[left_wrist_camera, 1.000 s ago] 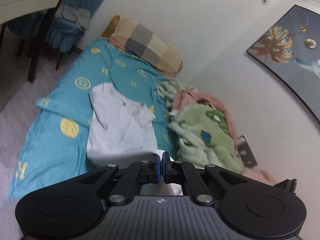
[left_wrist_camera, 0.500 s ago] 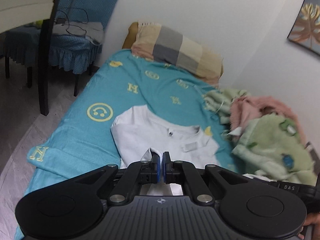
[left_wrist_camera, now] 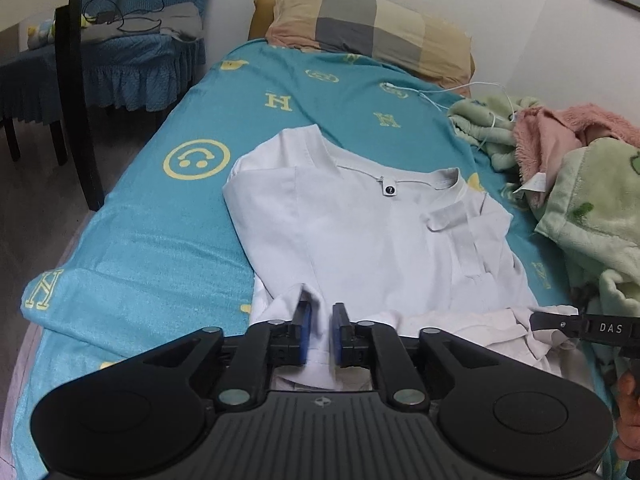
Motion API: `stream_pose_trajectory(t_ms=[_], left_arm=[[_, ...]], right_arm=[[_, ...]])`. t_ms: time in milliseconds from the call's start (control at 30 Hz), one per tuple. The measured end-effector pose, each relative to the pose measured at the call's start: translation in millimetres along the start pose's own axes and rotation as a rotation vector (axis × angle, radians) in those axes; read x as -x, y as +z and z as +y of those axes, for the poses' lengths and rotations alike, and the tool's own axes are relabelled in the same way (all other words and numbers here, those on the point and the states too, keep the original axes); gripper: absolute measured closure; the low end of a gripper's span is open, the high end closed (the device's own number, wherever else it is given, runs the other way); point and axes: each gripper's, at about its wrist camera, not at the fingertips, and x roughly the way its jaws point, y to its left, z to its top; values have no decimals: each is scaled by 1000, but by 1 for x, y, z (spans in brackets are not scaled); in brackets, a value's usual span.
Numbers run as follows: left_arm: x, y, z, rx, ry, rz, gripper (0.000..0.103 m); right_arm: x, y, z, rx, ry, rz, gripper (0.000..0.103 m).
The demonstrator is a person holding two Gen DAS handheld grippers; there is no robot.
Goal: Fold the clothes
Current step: 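Open both grippers and release the folded T-shirt, then grasp the folded T-shirt edge with the left gripper while the right gripper grasps beside it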
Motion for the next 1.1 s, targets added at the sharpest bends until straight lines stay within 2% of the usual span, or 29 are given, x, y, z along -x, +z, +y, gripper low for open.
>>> stream_pose_trajectory(t_ms=[33,133,200,233,267,300,333,400,500,533,633,833,1100], left_arm=[[5,0,-2,0,3,-5,69],[30,-2,-12,-4,6,-36,50],[49,-5,-21,-13,9,-64,40],[59,-7,-25,-23,8,-78,34],[70,-9,-29,-33,9,-95,32],[83,-12,-33,-43,10,-112,25],[95,-14,-36,-53,11,-129,20],[119,-20,-41,-72,11,-161,16],[154,-30,-48,-86,17,-214,1],[164,-35,-48,-82,22,-231,0],[187,-49,-54,-79,8,-246,0],[219,-74,-72,-126,-13,-283,0],[198,-75,-59,-4,-63,-128,0]], right_arm=[[2,1,0,-3,2,-1,90],[15,2,7,18,-4,-19,85],[28,0,13,37,0,-44,70],[36,-2,16,42,4,-61,56],[45,-5,20,47,7,-79,46],[55,-8,24,56,7,-100,42],[66,-11,28,68,7,-117,40],[88,-17,37,93,7,-145,40],[122,-26,50,130,-1,-193,37],[133,-30,55,140,-1,-212,28],[164,-41,65,153,15,-270,18],[198,-72,82,207,-21,-340,18],[190,-81,77,196,-39,-337,18]])
